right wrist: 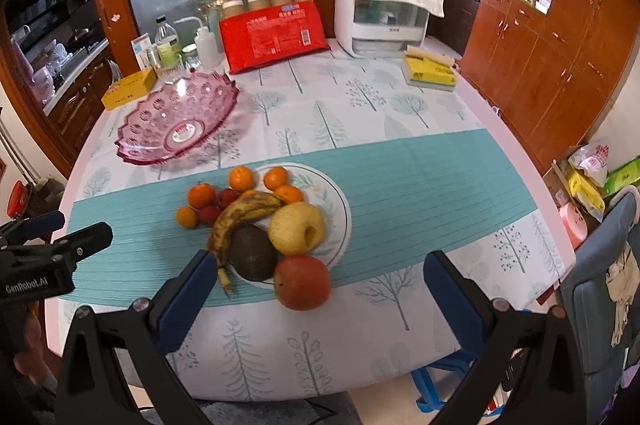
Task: Organize fruits
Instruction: 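Grasp an orange on the fruit plate with the left gripper while the right gripper grasps another orange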
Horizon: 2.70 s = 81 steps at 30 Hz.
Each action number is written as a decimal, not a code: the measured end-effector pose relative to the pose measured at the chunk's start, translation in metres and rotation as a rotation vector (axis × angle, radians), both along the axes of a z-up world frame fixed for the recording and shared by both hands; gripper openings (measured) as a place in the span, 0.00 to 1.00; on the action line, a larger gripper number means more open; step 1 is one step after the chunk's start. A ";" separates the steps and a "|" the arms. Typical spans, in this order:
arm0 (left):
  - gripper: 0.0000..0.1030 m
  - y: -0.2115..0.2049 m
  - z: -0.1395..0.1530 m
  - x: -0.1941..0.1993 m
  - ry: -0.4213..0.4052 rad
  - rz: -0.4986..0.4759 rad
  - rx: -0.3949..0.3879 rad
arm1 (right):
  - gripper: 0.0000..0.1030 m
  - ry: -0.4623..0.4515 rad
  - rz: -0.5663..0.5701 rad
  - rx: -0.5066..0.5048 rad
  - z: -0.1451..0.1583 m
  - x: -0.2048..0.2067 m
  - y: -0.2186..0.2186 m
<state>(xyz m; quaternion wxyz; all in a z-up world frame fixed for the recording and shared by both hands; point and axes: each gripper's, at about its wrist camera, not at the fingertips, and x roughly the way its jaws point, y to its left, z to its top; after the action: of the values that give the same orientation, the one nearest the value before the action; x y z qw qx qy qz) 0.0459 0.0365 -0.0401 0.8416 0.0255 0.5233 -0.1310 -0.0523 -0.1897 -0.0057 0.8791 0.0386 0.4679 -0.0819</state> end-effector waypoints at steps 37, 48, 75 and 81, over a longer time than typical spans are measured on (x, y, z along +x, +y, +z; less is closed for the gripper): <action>0.61 -0.039 -0.147 0.146 0.246 0.121 -0.054 | 0.88 0.209 0.199 0.234 -0.114 0.134 -0.057; 0.47 -0.043 -0.158 0.158 0.280 0.101 -0.122 | 0.67 0.261 0.287 0.258 -0.146 0.200 -0.029; 0.43 -0.028 -0.172 0.166 0.348 0.151 -0.247 | 0.37 0.276 0.373 0.425 -0.175 0.226 -0.005; 0.42 -0.029 -0.163 0.159 0.304 0.170 -0.205 | 0.37 0.234 0.368 0.394 -0.161 0.219 -0.005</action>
<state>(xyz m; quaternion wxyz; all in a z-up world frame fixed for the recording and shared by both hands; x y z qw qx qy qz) 0.2049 0.0072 -0.2027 0.7590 -0.1244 0.6287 -0.1144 0.1664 -0.1944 -0.1670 0.7949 0.1135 0.5720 0.1674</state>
